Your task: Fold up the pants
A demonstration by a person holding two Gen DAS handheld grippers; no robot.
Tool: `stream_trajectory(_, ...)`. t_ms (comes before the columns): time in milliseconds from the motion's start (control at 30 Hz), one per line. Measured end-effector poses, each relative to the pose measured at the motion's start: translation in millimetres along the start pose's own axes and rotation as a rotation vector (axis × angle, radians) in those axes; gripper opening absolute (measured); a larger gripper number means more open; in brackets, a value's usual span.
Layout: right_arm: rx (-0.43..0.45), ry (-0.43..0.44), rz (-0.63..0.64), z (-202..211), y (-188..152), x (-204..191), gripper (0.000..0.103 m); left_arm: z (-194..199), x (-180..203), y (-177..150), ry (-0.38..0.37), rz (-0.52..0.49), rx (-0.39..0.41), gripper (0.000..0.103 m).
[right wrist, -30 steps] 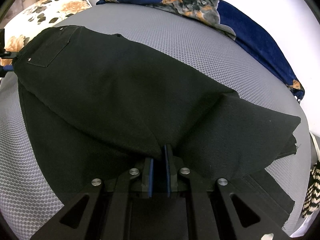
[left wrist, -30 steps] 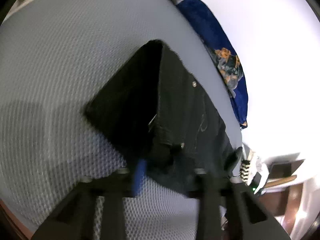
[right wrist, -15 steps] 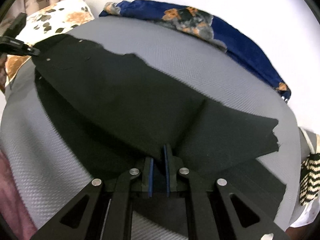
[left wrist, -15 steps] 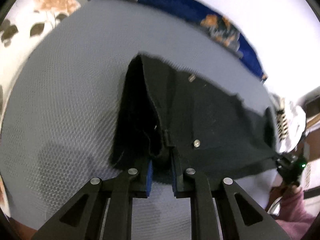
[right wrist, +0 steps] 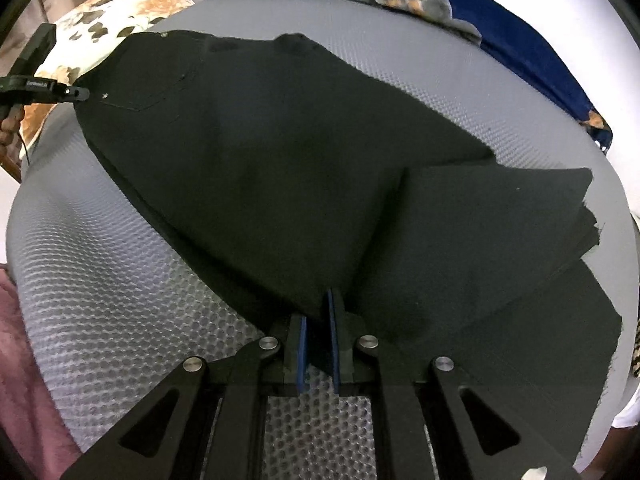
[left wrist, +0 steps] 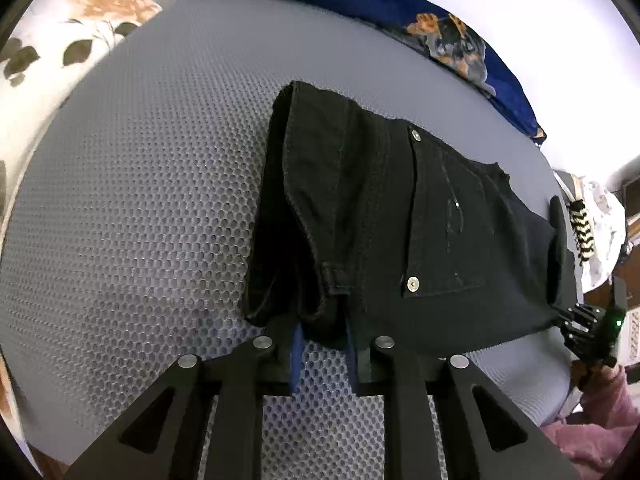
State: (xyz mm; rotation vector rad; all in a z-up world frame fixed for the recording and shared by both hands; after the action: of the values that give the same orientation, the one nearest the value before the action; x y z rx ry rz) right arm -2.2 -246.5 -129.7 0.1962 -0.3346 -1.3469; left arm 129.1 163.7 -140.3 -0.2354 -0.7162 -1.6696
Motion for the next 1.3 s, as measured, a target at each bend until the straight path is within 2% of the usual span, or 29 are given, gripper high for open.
stream_trajectory(67, -0.002, 0.004, -0.004, 0.2, -0.1, 1.7, 0.008, 4.9, 1.0, -0.3, 0.023, -0.002, 0.017, 0.029)
stream_trajectory(100, -0.003, 0.009, -0.009, 0.0, 0.2, 2.4, 0.008, 8.1, 0.5, -0.5, 0.047, -0.003, 0.022, 0.038)
stream_trajectory(200, -0.004, 0.027, -0.034, -0.5, 0.5, 4.6, 0.008, 19.6, 0.2, -1.8, 0.104, -0.026, 0.037, 0.045)
stream_trajectory(300, 0.000, 0.035, -0.050, -2.4, 1.3, 7.8, 0.009, 35.8, 2.9, -1.1, 0.191, -0.071, 0.065, 0.045)
stream_trajectory(433, 0.007, 0.043, -0.058, -0.2, 0.1, 6.4, 0.009, 58.8, 28.1, 4.2, 0.258, -0.195, 0.144, 0.045)
stream_trajectory(500, 0.009, 0.050, -0.067, -3.3, 2.9, 9.2, 0.009, 60.3, 58.8, 6.8, 0.212, -0.290, 0.177, 0.045)
stream_trajectory(600, 0.001, 0.074, -0.098, -2.3, 2.9, 8.6, 0.010, 40.5, 114.8, 3.2, 0.109, -0.438, 0.156, 0.045)
stream_trajectory(833, -0.020, 0.138, -0.174, -3.6, 6.0, 13.8, 0.010, -61.5, 237.6, -41.3, -0.168, -0.700, -0.072, 0.045)
stream_trajectory(933, -0.027, 0.159, -0.195, -3.1, 7.0, 14.3, 0.011, -95.0, 274.4, -62.4, -0.222, -0.793, -0.146, 0.046)
stream_trajectory(1067, -0.035, 0.205, -0.249, -1.7, 9.5, 17.5, 0.011, -138.1, 303.9, -82.9, -0.218, -0.913, -0.224, 0.045)
stream_trajectory(1200, -0.028, 0.256, -0.292, 0.6, 14.0, 19.9, 0.012, -163.5, 312.4, -82.9, -0.176, -0.933, -0.250, 0.042)
stream_trajectory(1233, -0.027, 0.260, -0.296, 1.0, 14.1, 20.3, 0.012, -167.7, 315.8, -82.1, -0.174, -0.936, -0.252, 0.037)
stream_trajectory(1300, -0.023, 0.267, -0.296, 0.7, 14.2, 19.4, 0.013, -177.5, 319.7, -80.9, -0.157, -0.932, -0.262, 0.014)
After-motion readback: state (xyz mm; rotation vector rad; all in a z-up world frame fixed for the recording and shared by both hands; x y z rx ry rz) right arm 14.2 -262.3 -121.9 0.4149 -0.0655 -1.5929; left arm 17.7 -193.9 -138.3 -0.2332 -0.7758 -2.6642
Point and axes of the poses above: each gripper's, at about its wrist camera, not at the fingertips, and z roughly against the way its jaws point, x to its right, y to its top, the point moved 9 cm from there along -z, roughly the way its jaws point, and after that the axes turned 12 degrees about -y, right-handed, at the moved point
